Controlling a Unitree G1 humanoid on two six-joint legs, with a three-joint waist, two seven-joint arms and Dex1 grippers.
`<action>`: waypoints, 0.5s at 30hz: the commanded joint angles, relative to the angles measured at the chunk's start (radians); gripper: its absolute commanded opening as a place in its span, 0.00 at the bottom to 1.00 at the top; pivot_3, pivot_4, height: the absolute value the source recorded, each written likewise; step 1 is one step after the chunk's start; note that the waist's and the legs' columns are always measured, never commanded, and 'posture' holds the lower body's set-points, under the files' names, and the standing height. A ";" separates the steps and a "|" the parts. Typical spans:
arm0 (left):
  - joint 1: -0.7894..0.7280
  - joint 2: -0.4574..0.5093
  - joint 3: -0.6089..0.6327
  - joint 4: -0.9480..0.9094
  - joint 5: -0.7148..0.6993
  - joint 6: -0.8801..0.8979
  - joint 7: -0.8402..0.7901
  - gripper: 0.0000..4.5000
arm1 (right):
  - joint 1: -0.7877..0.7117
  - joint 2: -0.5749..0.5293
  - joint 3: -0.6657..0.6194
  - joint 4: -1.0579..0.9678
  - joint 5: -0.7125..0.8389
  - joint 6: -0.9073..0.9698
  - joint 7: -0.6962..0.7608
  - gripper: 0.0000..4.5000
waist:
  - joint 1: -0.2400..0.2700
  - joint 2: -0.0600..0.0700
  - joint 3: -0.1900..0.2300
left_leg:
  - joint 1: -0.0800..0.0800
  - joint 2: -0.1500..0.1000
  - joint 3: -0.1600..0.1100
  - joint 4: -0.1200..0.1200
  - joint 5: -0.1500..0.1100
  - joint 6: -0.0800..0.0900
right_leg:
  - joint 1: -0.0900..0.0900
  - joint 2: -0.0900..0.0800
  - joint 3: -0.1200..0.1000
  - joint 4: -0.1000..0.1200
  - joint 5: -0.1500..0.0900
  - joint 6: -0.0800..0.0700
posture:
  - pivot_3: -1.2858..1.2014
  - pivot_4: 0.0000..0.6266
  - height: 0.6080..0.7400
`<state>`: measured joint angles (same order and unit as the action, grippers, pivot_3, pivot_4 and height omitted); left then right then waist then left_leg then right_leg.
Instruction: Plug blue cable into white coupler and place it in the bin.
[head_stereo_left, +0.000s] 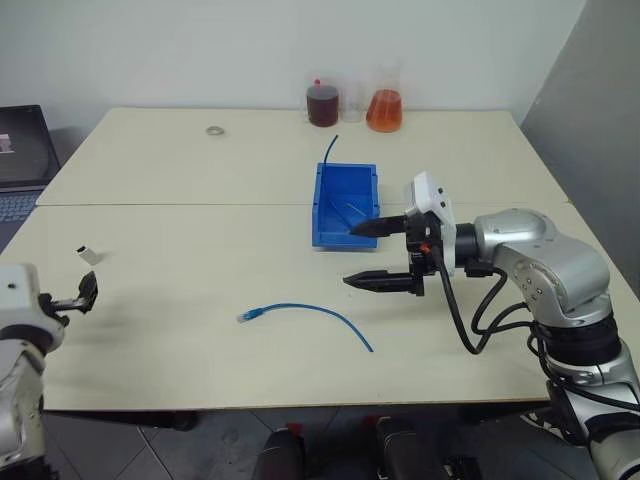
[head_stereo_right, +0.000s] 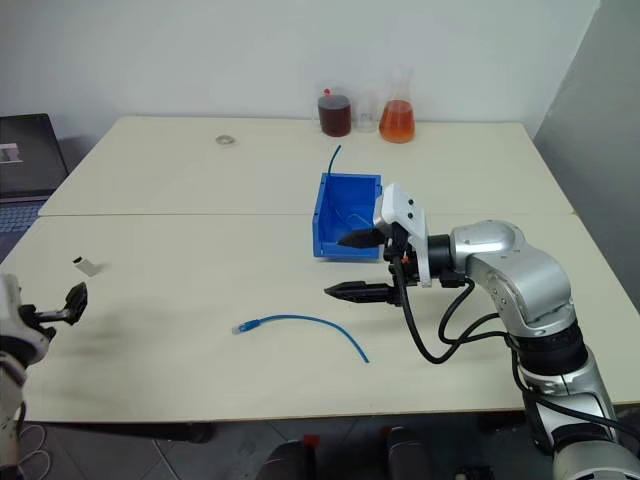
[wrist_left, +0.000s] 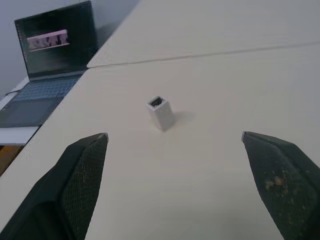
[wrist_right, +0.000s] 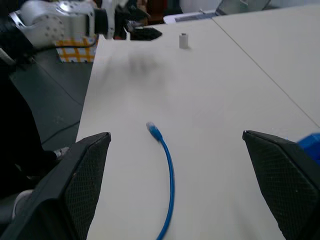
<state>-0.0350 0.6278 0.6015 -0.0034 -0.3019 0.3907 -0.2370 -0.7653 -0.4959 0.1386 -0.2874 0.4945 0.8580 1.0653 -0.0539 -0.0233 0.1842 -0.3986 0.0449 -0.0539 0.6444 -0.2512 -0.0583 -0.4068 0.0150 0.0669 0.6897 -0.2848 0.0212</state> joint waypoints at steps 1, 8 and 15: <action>-0.023 -0.031 -0.065 -0.086 0.004 0.030 0.014 1.00 | -0.031 0.002 -0.027 0.012 0.016 -0.032 -0.023 1.00 | 0.003 -0.001 0.000 | 0.000 0.000 0.000 0.000 0.000 0.000 | 0.000 0.000 0.000 -0.001 0.000 0.000 | 0.52 0.24 1.00; 0.075 0.061 -0.278 -0.237 -0.054 0.079 -0.315 1.00 | -0.013 -0.029 -0.024 -0.009 0.031 -0.029 -0.029 1.00 | 0.002 0.000 0.000 | -0.001 0.000 0.000 -0.001 -0.001 -0.002 | 0.000 -0.001 0.000 -0.002 0.000 0.000 | 0.52 0.24 1.00; -0.006 0.220 -0.487 -0.157 -0.040 -0.101 -0.742 1.00 | -0.008 -0.044 -0.014 -0.022 0.041 -0.024 -0.036 1.00 | 0.002 0.001 0.001 | 0.000 0.000 0.000 -0.001 -0.001 -0.002 | 0.000 0.001 -0.001 -0.002 -0.001 0.000 | 0.52 0.24 1.00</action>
<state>-0.0126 0.8225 0.1444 -0.1925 -0.3673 0.3569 -0.8950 -0.7677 -0.5323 0.1398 -0.2735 0.5159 0.8396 1.0387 -0.0523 -0.0225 0.1848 -0.3986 0.0453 -0.0536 0.6434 -0.2521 -0.0598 -0.4071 0.0161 0.0665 0.6877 -0.2854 0.0208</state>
